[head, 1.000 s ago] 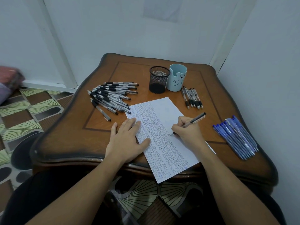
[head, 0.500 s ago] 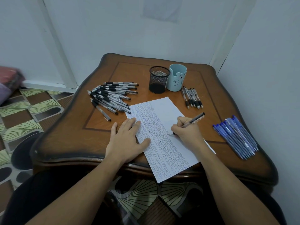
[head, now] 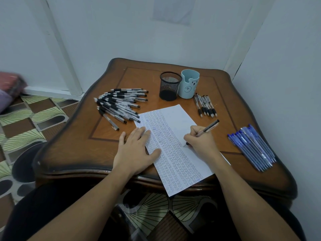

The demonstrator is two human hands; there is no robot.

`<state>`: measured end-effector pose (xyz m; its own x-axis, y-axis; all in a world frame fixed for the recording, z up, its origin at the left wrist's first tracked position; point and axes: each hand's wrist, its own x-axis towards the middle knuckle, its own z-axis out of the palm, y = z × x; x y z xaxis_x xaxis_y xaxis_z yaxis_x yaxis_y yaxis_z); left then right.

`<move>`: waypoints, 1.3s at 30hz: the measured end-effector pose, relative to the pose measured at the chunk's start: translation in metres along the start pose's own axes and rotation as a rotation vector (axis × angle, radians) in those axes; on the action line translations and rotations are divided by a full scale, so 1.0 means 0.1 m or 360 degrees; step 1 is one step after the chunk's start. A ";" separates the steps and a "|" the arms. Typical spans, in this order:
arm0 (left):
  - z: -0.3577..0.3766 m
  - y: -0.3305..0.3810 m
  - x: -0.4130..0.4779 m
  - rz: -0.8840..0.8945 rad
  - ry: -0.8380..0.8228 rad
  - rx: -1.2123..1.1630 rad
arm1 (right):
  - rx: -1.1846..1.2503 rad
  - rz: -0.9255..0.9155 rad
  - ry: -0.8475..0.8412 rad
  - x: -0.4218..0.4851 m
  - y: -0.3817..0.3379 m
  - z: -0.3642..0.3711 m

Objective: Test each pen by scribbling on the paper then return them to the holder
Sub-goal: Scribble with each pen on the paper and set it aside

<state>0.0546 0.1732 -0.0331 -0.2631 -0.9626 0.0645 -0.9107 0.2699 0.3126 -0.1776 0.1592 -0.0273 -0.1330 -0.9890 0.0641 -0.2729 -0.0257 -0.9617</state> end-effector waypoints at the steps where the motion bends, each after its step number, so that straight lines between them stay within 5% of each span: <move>1: 0.00 0.00 0.00 0.0000 -0.0003 -0.0003 | 0.0026 0.0017 0.0008 0.00 0.00 0.00; 10: -0.02 0.00 0.00 -0.0005 0.0002 -0.0003 | -0.0027 -0.0009 0.0047 -0.01 -0.01 0.02; 20: 0.00 0.00 0.00 -0.0006 -0.0006 0.0001 | 0.0723 0.0381 0.0245 0.05 -0.17 -0.12; 39: -0.03 0.02 -0.01 -0.0017 0.0008 -0.0009 | 0.0499 0.0646 0.0028 0.33 -0.38 -0.27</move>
<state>0.0542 0.1751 -0.0294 -0.2521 -0.9655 0.0658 -0.9115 0.2598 0.3188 -0.1970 0.1317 0.0183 -0.1859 -0.9257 -0.3294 0.1026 0.3151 -0.9435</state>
